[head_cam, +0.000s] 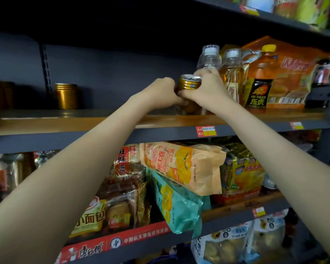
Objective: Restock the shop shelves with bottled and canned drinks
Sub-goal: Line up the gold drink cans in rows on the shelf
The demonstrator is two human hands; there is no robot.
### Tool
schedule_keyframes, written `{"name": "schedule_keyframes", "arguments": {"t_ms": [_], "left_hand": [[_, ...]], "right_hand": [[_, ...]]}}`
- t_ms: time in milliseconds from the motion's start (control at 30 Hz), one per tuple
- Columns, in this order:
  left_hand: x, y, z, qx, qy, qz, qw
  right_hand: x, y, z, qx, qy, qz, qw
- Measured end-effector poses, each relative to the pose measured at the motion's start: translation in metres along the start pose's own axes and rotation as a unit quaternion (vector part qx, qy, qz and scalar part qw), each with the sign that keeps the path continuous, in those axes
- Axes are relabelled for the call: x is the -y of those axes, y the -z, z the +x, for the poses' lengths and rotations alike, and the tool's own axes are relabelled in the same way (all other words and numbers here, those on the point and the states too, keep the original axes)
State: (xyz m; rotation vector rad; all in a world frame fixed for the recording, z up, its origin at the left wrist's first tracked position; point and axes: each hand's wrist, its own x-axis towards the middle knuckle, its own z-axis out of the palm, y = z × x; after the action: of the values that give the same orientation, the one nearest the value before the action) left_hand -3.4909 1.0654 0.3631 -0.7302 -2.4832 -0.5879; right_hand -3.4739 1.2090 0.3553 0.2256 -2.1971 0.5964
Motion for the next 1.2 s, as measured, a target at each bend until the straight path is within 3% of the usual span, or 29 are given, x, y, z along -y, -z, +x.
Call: {"name": "schedule_keyframes", "arguments": {"t_ms": [100,200,367,433,533,600,733,867,1033,1200], "left_hand": [[0.004,0.0,-0.001,0.05,0.02,0.013,0.998],[0.004,0.008,-0.004,0.059,0.017,0.056,0.997],[0.026,0.047,-0.034,-0.062,0.052,0.203,0.976],[0.046,0.065,-0.057,-0.141,0.062,0.307,0.939],[0.08,0.095,-0.094,-0.287,0.019,0.434,0.854],[0.099,0.114,-0.113,-0.315,0.029,0.48,0.818],[0.119,0.135,-0.127,-0.286,0.095,0.527,0.795],[0.129,0.134,-0.124,-0.23,0.099,0.551,0.796],[0.129,0.135,-0.12,-0.123,0.195,0.622,0.748],[0.127,0.137,-0.113,-0.071,0.228,0.635,0.734]], "right_hand": [[0.001,-0.006,0.006,0.057,-0.013,-0.106,0.993],[0.006,-0.007,0.008,0.057,-0.011,-0.183,0.981],[0.037,-0.011,0.009,0.01,0.101,-0.224,0.969],[0.066,-0.027,0.018,0.038,0.153,-0.179,0.971],[0.118,-0.062,0.036,0.114,0.186,-0.093,0.971],[0.151,-0.089,0.045,0.161,0.19,-0.033,0.968],[0.188,-0.146,0.06,0.249,0.175,0.006,0.953],[0.2,-0.181,0.077,0.322,0.157,0.027,0.933],[0.216,-0.211,0.097,0.347,0.147,0.055,0.925],[0.228,-0.229,0.105,0.358,0.094,0.126,0.92]]}}
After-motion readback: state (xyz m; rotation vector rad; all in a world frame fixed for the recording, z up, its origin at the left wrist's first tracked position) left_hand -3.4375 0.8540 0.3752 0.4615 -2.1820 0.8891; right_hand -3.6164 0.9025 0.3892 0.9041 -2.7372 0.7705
